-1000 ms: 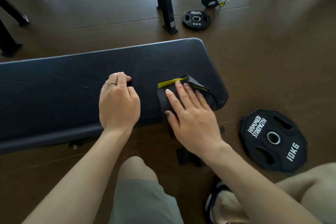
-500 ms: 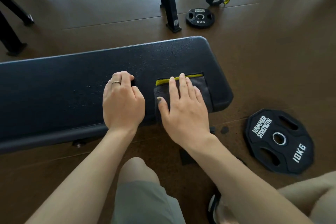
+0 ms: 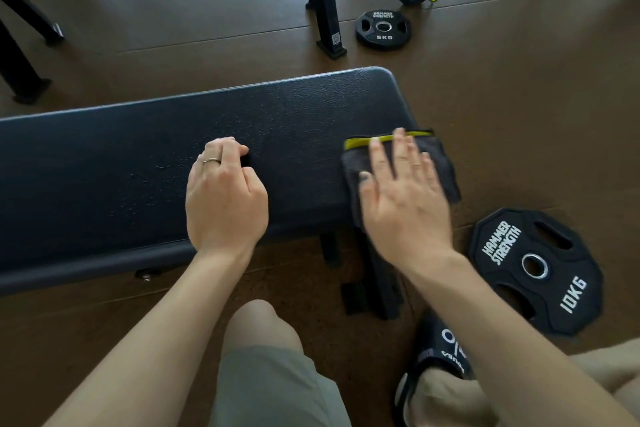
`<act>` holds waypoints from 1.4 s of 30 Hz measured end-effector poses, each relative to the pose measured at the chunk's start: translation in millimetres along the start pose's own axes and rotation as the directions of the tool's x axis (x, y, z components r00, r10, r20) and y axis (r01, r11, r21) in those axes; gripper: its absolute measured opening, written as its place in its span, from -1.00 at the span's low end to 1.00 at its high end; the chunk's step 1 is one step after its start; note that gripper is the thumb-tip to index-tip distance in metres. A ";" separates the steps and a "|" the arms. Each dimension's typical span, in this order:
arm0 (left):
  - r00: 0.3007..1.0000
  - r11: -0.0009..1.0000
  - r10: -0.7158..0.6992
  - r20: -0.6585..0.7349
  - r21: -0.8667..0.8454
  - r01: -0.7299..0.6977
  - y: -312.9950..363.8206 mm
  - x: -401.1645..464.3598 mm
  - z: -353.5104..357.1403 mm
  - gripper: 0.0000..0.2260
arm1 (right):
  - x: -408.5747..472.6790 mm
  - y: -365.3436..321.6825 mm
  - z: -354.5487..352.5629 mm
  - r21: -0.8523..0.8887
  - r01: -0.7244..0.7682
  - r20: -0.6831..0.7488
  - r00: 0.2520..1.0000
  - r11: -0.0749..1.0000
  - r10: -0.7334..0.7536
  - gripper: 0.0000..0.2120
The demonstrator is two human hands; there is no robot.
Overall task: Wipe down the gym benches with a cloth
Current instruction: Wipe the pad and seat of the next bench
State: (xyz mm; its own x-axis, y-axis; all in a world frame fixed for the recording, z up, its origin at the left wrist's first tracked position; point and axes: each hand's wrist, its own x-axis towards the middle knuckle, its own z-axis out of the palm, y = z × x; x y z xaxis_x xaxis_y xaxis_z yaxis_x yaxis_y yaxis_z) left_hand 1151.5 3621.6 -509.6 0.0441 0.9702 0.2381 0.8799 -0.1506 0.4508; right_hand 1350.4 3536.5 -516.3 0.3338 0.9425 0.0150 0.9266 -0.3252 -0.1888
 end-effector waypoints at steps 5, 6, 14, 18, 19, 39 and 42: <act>1.000 1.000 0.005 -0.003 0.011 -0.005 5.2 -0.5 0.5 -0.65 | -9.4 -32.8 4.5 0.078 -0.107 -0.062 0.992 0.991 0.112 -0.39; 1.000 1.000 0.004 0.000 0.011 -0.004 4.7 -0.8 0.7 -0.66 | -15.9 -50.2 8.0 0.092 -0.051 -0.041 0.998 0.994 0.055 -0.39; 1.000 1.000 0.008 0.013 -0.018 -0.007 -0.1 -1.2 -2.3 -0.67 | 8.6 -3.9 -3.3 0.001 -0.041 0.007 0.999 0.999 0.041 -0.38; 1.000 1.000 0.001 0.006 -0.008 -0.001 2.9 0.3 -1.7 -0.63 | 37.8 -4.2 -6.2 0.006 -0.258 0.098 0.962 0.966 0.256 -0.36; 1.000 1.000 -0.002 0.007 -0.003 0.002 3.0 0.3 -1.3 -0.63 | 44.4 -14.3 -5.0 0.007 -0.272 0.096 0.958 0.962 0.270 -0.34; 1.000 1.000 0.008 0.018 0.022 -0.008 -0.9 2.9 0.6 -0.72 | 165.0 -92.3 11.7 0.045 0.355 0.196 0.913 0.934 -0.357 -0.44; 1.000 1.000 0.006 0.012 0.013 -0.007 -2.3 1.7 0.0 -0.71 | 181.1 -51.0 5.0 0.013 0.197 0.104 0.975 0.980 -0.198 -0.47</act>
State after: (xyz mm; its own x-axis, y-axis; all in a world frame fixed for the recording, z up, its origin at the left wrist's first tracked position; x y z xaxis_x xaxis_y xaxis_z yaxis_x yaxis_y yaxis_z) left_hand 1149.6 3623.6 -510.2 0.0554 0.9715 0.2305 0.8856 -0.1544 0.4381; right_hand 1362.8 3724.2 -508.9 0.1243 0.9910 -0.0500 0.9720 -0.1317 -0.1946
